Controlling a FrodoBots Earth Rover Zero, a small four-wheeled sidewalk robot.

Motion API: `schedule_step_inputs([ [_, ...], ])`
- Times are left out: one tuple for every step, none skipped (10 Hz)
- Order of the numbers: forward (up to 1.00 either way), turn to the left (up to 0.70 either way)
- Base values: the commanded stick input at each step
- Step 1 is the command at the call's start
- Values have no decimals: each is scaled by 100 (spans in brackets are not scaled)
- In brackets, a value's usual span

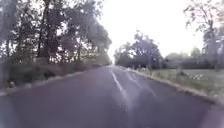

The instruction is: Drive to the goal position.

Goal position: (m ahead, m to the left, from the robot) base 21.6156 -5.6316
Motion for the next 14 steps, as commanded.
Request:
schedule_step_inputs([
  [100,0],
  [100,0],
  [100,0],
  [100,0],
  [100,0],
  [100,0],
  [100,0],
  [100,0],
  [100,0],
  [100,0],
  [100,0],
  [100,0],
  [100,0],
  [100,0],
])
